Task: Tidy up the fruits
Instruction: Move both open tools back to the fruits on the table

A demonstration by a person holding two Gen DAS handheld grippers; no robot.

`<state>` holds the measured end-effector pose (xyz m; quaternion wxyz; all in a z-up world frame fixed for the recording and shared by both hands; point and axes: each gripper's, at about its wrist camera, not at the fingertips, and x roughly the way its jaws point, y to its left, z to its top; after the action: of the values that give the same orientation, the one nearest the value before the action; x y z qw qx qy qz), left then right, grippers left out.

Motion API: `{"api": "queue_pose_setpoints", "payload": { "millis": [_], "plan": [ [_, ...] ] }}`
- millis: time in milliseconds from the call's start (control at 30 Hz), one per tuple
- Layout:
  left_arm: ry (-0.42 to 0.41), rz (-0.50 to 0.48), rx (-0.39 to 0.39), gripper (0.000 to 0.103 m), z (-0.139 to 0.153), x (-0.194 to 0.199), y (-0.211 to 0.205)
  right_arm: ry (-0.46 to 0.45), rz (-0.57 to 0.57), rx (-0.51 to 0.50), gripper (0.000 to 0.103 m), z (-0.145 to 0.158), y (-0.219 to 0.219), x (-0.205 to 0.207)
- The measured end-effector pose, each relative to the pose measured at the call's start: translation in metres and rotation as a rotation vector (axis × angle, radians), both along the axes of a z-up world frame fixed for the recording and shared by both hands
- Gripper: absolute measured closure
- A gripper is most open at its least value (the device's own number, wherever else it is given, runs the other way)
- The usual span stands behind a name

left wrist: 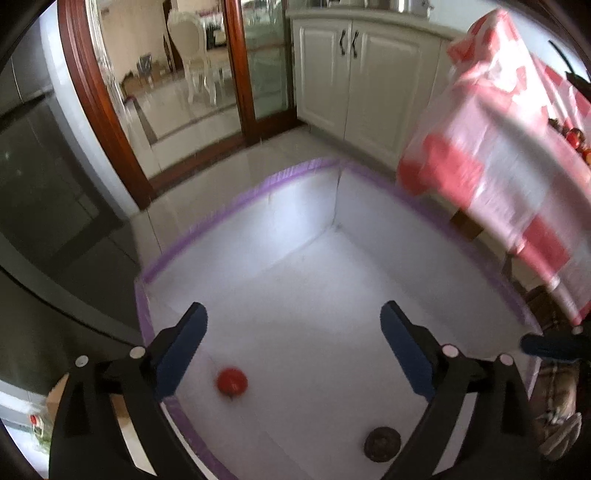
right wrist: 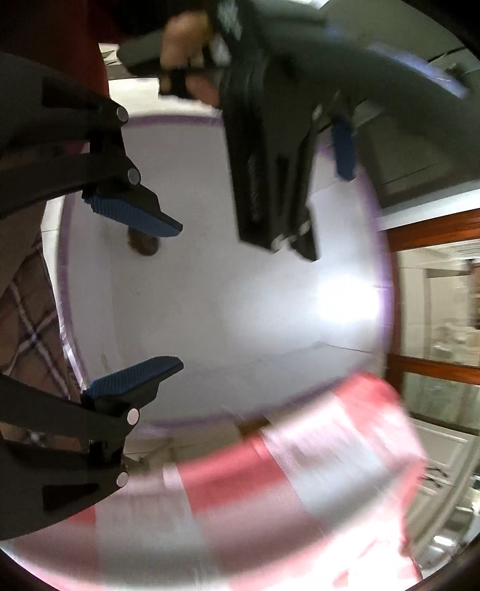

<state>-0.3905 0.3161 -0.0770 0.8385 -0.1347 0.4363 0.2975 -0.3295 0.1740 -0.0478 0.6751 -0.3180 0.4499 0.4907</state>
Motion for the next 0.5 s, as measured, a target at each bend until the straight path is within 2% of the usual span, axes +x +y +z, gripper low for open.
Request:
{"api": "queue_pose_setpoints", "payload": {
  "millis": [200, 267, 333, 400, 500],
  "plan": [
    [-0.117, -0.046, 0.104, 0.002, 0.059, 0.027, -0.031, -0.059, -0.075, 0.225, 0.024, 0.079, -0.056, 0.022],
    [-0.164, -0.072, 0.143, 0.002, 0.082, 0.044, -0.048, -0.113, -0.145, 0.307, 0.021, 0.106, -0.089, 0.035],
    [-0.233, -0.128, 0.166, 0.002, 0.105, 0.063, -0.069, -0.169, -0.239, 0.367, 0.017, 0.117, -0.121, 0.057],
    [-0.27, -0.195, 0.16, 0.002, 0.124, 0.087, -0.093, -0.199, -0.341, 0.407, 0.016, 0.123, -0.152, 0.079],
    [-0.286, -0.329, 0.059, 0.002, 0.14, 0.144, -0.134, -0.179, -0.565, 0.439, 0.016, 0.124, -0.214, 0.128]
  ]
}}
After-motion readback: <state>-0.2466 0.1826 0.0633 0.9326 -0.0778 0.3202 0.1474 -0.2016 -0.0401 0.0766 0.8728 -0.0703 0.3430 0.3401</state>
